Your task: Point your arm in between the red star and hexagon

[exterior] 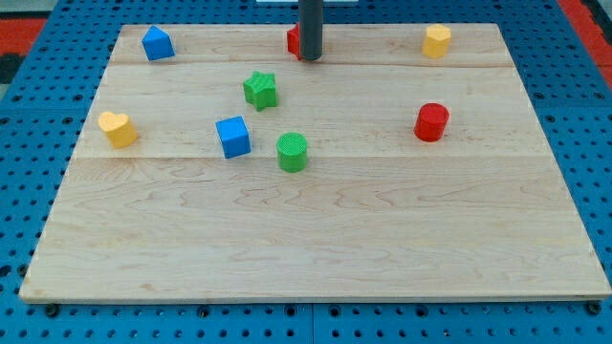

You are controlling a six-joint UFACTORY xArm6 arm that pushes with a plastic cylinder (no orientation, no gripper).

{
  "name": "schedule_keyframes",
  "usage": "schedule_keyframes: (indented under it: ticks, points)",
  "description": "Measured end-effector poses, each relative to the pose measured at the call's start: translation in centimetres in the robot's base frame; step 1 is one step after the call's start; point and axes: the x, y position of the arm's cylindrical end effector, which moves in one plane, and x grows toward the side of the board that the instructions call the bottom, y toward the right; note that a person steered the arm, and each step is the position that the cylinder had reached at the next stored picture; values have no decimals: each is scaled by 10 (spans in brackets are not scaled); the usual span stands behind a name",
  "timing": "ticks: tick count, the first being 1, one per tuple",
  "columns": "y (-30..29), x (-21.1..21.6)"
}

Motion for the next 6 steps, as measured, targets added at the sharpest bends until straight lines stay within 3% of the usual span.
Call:
schedule_keyframes:
  ticks: [1, 3, 6]
  points:
    - [3, 8]
    - [86, -15]
    - [93, -16]
